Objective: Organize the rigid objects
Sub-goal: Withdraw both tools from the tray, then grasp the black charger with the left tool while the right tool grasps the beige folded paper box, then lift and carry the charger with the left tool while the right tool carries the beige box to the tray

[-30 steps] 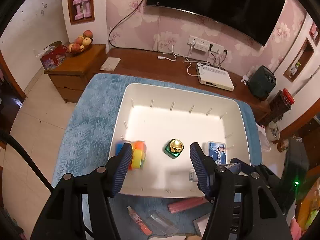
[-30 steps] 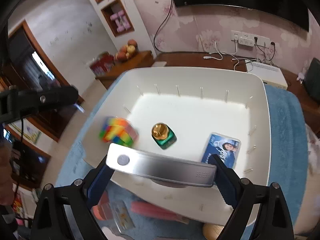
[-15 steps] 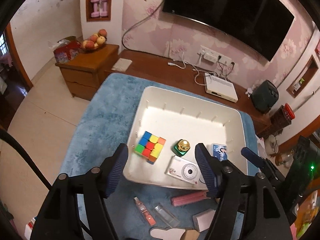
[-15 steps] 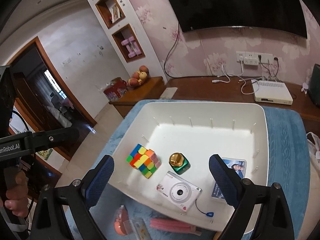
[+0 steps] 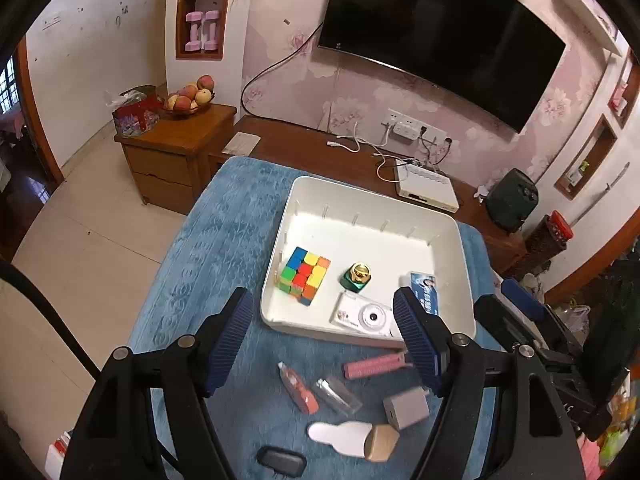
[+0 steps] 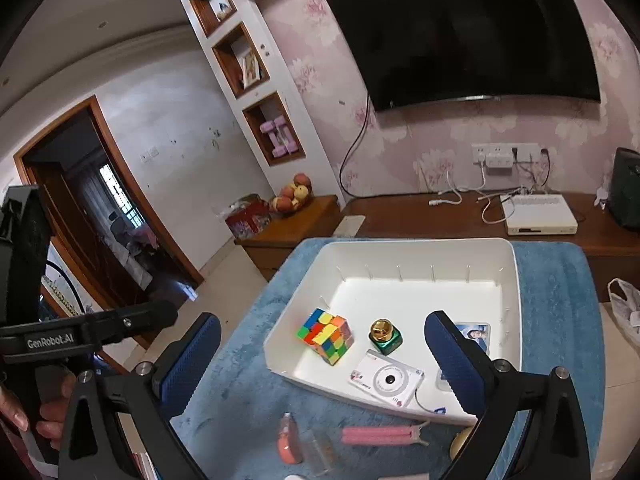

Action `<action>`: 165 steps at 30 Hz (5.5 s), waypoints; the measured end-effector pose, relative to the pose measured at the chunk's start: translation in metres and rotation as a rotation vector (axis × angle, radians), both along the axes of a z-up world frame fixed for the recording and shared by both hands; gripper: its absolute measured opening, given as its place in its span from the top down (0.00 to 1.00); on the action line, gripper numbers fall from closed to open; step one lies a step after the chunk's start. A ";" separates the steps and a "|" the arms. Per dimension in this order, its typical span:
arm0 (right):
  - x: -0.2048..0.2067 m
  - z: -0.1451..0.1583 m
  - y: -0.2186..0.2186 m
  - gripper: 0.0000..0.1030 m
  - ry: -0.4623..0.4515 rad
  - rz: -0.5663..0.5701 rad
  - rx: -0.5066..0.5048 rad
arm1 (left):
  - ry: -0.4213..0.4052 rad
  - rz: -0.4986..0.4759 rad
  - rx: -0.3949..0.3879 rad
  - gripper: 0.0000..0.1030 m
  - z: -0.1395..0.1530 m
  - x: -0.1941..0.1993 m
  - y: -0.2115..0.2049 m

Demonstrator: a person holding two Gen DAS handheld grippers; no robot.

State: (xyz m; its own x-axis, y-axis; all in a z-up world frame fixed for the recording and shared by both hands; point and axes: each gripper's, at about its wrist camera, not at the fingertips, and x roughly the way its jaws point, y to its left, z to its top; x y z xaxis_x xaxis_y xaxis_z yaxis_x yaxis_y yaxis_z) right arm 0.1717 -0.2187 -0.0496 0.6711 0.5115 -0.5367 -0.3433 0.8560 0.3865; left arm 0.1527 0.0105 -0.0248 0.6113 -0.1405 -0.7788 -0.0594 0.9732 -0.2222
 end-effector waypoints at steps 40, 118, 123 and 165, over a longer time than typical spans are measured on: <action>-0.234 -0.003 0.040 0.01 -0.173 0.075 -0.246 | 0.198 0.127 -0.013 0.23 -0.062 -0.200 0.068; -0.096 -0.203 0.042 0.39 0.219 0.716 -0.537 | 0.787 0.406 -0.058 0.50 -0.254 -0.040 -0.012; -0.098 -0.201 0.041 0.39 0.248 0.708 -0.531 | 0.777 0.435 -0.095 0.59 -0.251 -0.054 0.005; -0.126 -0.089 0.048 0.39 0.005 0.655 -0.449 | 0.537 0.304 0.004 0.67 -0.112 -0.100 -0.006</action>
State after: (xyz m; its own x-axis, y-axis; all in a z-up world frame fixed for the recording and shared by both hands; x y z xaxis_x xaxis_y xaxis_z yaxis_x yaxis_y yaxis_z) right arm 0.0455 -0.1706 -0.1386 0.3053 0.5355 -0.7874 -0.8303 0.5546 0.0552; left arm 0.0531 0.0042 -0.1366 0.1463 -0.0182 -0.9891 -0.4372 0.8957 -0.0811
